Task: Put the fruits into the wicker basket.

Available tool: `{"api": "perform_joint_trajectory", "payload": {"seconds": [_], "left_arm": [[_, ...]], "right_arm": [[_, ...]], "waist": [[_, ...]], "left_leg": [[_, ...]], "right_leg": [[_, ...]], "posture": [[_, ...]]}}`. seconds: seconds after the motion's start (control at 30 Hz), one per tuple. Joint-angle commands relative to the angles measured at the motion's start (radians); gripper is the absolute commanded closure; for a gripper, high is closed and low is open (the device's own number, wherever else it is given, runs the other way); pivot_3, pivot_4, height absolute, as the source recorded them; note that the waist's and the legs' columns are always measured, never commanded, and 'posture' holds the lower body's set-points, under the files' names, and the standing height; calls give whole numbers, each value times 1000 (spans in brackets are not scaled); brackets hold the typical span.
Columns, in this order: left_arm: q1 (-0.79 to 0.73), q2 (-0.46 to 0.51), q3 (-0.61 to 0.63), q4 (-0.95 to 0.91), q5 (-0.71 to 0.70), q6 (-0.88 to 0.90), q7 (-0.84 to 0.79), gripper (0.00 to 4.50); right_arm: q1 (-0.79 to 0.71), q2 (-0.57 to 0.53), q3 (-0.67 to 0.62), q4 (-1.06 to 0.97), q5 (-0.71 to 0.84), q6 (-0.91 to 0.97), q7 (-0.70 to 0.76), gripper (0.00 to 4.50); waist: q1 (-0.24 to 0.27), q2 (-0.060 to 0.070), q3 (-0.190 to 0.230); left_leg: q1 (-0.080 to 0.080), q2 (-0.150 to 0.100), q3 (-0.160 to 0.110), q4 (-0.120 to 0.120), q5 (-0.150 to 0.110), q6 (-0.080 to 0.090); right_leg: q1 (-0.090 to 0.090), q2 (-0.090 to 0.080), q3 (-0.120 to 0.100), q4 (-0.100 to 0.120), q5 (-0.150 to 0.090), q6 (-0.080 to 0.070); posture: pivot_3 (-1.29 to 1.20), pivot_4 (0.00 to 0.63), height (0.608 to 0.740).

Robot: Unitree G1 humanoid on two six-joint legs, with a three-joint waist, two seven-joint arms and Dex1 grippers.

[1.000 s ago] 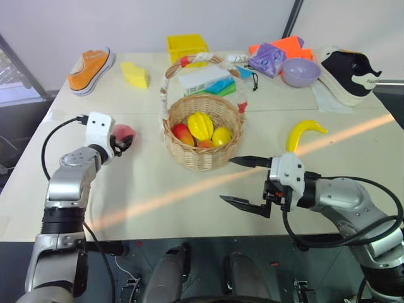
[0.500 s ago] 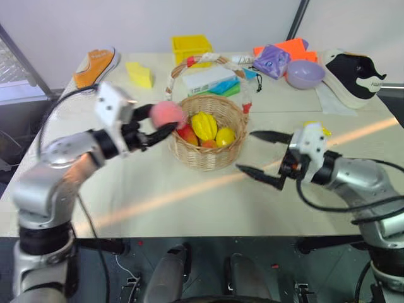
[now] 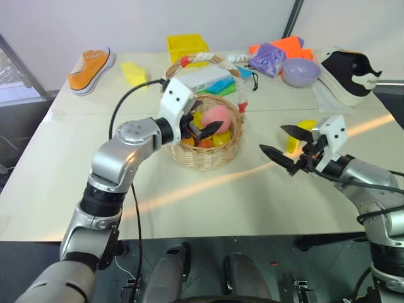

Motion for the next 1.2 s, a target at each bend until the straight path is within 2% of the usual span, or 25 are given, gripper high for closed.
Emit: {"api": "perform_joint_trajectory", "payload": {"seconds": [0.03, 0.17, 0.27, 0.4, 0.5, 0.6, 0.63, 0.77, 0.87, 0.93, 1.1, 1.2], "left_arm": [[39, 16, 83, -82, -74, -46, -66, 41], [151, 55, 94, -191, -147, -72, -173, 41], [233, 103, 61, -245, -142, -100, -240, 41], [272, 106, 55, -280, -163, -100, -249, 41], [281, 94, 57, -300, -177, -99, -240, 41], [291, 99, 53, -315, -167, -103, -232, 0], [291, 100, 51, -316, -166, -104, -230, 0], [315, 116, 59, -320, -148, -113, -216, 0], [344, 139, 98, -300, -138, -130, -203, 0], [378, 167, 144, -267, -123, -154, -196, 0], [456, 220, 269, -185, -114, -216, -209, 0], [493, 261, 322, -139, -113, -248, -241, 0]], "right_arm": [[-57, 23, -10, 91, -99, 11, -138, 0], [-165, 112, -16, 258, -179, 20, -312, 0], [-239, 164, 1, 366, -230, 1, -381, 0], [-341, 217, -5, 520, -279, 8, -488, 0], [-386, 245, -30, 598, -270, -8, -512, 0], [-405, 257, -45, 632, -268, -15, -532, 870], [-408, 259, -47, 638, -269, -18, -533, 1508], [-389, 244, -24, 575, -279, -1, -509, 3234], [-348, 195, -3, 449, -293, 4, -456, 3234], [-290, 124, 22, 329, -293, -6, -357, 3234], [-80, -77, 5, 43, -175, -57, 1, 3234], [81, -173, -78, -160, 45, -28, 277, 3234]], "waist": [[-2, 0, 0], [-7, 1, 0], [-7, 1, 0], [-3, 1, 0], [0, 1, 0], [-2, 1, 0], [-3, 2, 0], [-7, 2, 0], [-8, 3, 0], [-6, 4, 1], [-1, 3, 1], [0, 3, 1]], "left_leg": [[0, 0, 0, 0, 0, 0], [0, 0, 0, 0, 1, -1], [0, 0, 0, -1, 1, -2], [0, 0, 0, -1, 2, -2], [0, 0, 0, -1, 2, -2], [0, 0, 0, -1, 2, -2], [0, 0, 0, -1, 2, -2], [0, 0, 0, -1, 2, -2], [0, 0, 0, -1, 2, -2], [0, 0, 0, -1, 2, -2], [0, 1, 0, -1, 1, -1], [1, 1, 0, -1, 0, 0]], "right_leg": [[0, 0, 0, 0, 0, 0], [0, 0, 0, 0, 0, 0], [-1, 1, 1, 1, 0, 0], [0, 1, 1, 1, 0, 0], [0, 1, 1, 1, 0, 0], [0, 2, 1, 1, 0, 0], [0, 2, 1, 1, 0, 0], [0, 4, 0, 1, 0, 0], [-1, 4, 1, 2, 0, 0], [-1, 4, 1, 2, 0, 0], [-1, 2, 1, 1, 0, 0], [1, 1, 0, 0, 0, -1]], "posture": [[0, 150, 740], [0, 150, 740], [0, 150, 740], [0, 150, 740], [0, 150, 740], [0, 150, 740], [0, 150, 740], [0, 150, 740], [0, 150, 740], [0, 150, 740], [0, 150, 740], [0, 150, 740]]}}
